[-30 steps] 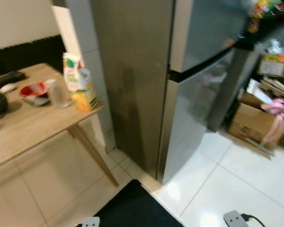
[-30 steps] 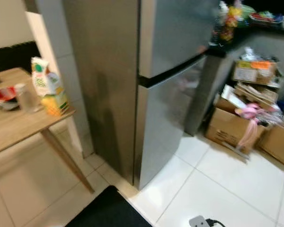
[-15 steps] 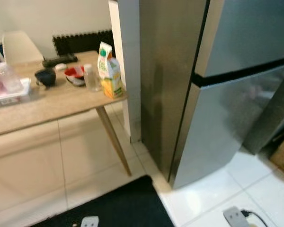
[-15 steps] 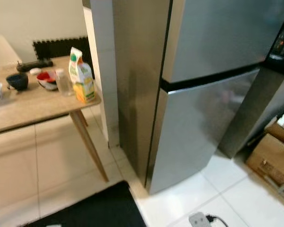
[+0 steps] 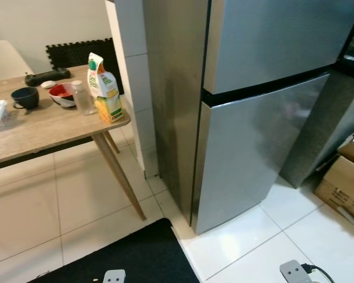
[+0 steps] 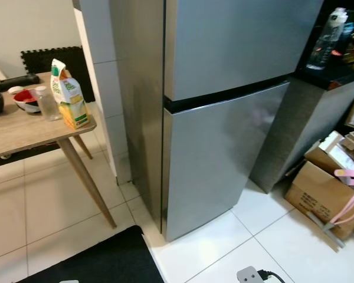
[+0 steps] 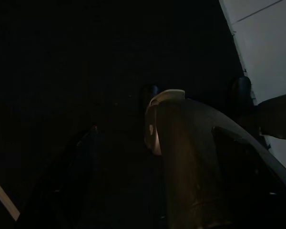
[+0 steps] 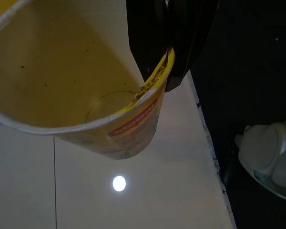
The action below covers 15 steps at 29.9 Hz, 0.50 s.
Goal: Restocking fridge
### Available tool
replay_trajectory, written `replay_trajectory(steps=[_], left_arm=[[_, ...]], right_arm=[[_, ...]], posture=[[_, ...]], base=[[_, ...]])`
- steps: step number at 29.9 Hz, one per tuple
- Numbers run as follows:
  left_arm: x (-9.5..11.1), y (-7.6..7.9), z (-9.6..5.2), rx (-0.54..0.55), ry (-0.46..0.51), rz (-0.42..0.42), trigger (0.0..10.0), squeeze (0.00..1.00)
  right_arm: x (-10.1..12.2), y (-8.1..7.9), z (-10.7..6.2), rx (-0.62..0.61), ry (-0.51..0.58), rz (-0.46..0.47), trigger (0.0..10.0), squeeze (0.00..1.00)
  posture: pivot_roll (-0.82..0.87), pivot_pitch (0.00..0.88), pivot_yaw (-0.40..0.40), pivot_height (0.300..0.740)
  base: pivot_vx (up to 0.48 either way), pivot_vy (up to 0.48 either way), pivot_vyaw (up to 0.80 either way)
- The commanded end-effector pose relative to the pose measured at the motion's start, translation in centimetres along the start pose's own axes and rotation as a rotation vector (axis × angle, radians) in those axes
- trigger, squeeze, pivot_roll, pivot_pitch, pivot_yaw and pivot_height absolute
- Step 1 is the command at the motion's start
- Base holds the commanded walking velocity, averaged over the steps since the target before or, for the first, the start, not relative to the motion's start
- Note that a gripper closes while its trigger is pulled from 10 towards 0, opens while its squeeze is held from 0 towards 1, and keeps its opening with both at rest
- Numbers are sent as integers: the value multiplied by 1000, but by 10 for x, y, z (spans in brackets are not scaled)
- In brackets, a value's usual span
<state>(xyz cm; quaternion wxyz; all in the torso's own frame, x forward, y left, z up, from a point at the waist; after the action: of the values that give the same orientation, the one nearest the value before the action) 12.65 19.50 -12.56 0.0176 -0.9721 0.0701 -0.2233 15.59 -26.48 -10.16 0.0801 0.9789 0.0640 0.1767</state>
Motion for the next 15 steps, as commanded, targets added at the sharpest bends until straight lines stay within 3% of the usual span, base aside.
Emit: replay_trajectory(steps=[1,8,10,15], left_arm=[[-5,1,-1,-10,-18,11,10000,0],[-6,2,-1,-20,-25,29,10000,0],[-5,2,-1,-14,-18,-7,10000,0],[-3,2,0,-18,-8,-3,10000,0]], right_arm=[[2,0,0,-6,0,-19,10000,0],[3,1,0,-3,5,-25,10000,0],[2,0,0,-2,3,-28,10000,0],[0,-1,0,0,0,-30,10000,0]], posture=[[-57,0,-40,740],[-58,0,-38,740],[-59,0,-36,740],[-59,0,-36,740]], base=[[0,0,0],[0,-446,0],[0,0,0],[0,0,0]])
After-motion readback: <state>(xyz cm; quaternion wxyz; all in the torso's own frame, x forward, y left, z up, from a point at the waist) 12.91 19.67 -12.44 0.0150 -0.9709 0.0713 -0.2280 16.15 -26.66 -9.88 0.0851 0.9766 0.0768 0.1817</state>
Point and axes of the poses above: a point about 5 cm out from each wrist's last joint towards the gripper, its own z axis pointing out of the wrist towards the gripper, its own x axis along the axis of the wrist's last joint, y = z × x, the point moved 2 cm from there along z, pointing out of the wrist towards the gripper, and after that the axes turned 13 degrees about z, right-handed, at the moved point
